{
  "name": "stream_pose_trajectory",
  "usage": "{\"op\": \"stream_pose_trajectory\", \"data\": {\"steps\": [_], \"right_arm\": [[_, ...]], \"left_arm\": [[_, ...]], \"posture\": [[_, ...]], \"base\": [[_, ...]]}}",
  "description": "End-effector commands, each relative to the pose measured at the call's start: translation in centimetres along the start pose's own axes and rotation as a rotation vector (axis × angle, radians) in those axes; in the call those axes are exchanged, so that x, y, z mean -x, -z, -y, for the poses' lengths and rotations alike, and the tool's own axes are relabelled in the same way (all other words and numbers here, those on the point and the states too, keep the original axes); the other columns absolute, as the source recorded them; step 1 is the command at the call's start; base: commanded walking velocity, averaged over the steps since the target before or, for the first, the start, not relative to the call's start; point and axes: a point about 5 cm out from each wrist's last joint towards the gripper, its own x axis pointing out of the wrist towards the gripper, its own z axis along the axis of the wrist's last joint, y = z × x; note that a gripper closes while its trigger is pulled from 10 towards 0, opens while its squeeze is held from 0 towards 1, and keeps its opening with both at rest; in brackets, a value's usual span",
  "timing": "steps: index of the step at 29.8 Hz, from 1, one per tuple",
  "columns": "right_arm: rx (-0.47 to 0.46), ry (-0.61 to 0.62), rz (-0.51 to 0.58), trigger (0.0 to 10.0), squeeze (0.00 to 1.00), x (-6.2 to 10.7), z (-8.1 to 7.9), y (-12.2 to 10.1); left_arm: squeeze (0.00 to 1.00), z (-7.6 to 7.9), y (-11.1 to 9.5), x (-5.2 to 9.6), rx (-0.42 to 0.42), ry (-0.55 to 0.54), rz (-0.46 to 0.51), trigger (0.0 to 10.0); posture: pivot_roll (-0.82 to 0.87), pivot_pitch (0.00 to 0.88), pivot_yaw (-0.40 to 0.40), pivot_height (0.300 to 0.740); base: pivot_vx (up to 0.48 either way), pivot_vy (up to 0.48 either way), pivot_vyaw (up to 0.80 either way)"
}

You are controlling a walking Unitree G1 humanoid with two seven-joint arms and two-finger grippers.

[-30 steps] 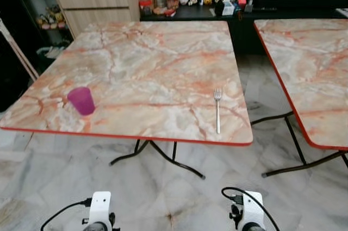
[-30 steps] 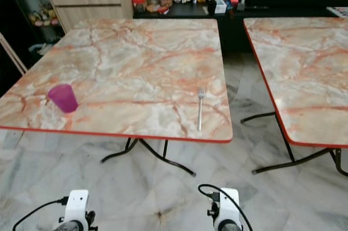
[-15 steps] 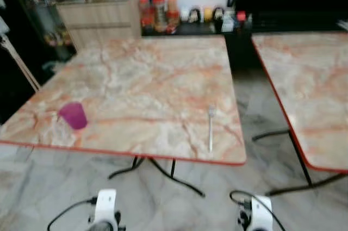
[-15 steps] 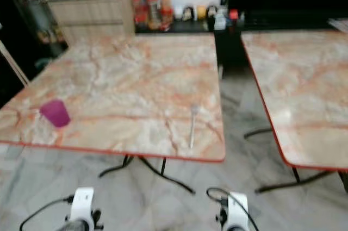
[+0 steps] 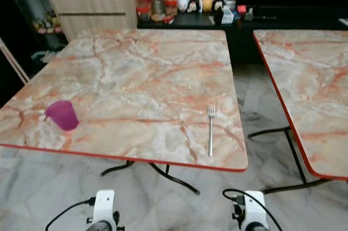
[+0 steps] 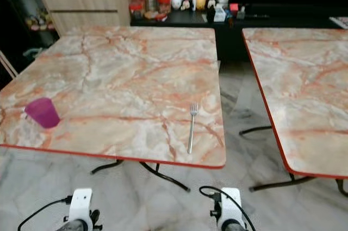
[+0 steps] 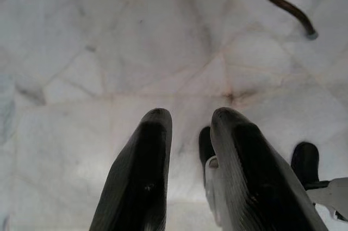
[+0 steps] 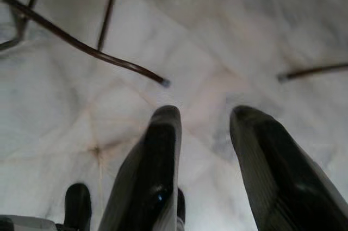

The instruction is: Setting the table

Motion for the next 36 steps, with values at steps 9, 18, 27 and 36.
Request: {"op": "stream_pose_trajectory", "data": {"steps": [9,18,27,36], "right_arm": [[0.092,-0.008,0.228,10.0,0.0,0.7,0.4,-1.7],[0.171,0.009,0.371,10.0,0.0,2.4,1.2,-1.8],[0.203,0.013,0.57,10.0,0.0,4.4,1.7,-4.9],[0.218,-0.024,0.699,10.0,0.0,5.9,0.4,-8.9]], "left_arm": [[0.0,-0.6,0.4,0.1,-0.002,-0.012,-0.019,10.0],[0.0,-0.6,0.5,0.1,-0.009,-0.008,-0.024,10.0],[0.0,-0.9,0.5,0.1,-0.012,-0.015,-0.024,10.0],[0.0,-0.8,0.6,0.1,-0.02,-0.007,-0.028,10.0]], "posture": [[-0.04,0.0,0.03,0.74],[-0.05,0.0,0.029,0.74],[-0.05,0.0,0.028,0.74],[-0.05,0.0,0.027,0.74]], "base": [[0.0,0.0,0.0],[0.0,0.0,0.0],[0.0,0.0,0.0],[0.0,0.0,0.0]]}}
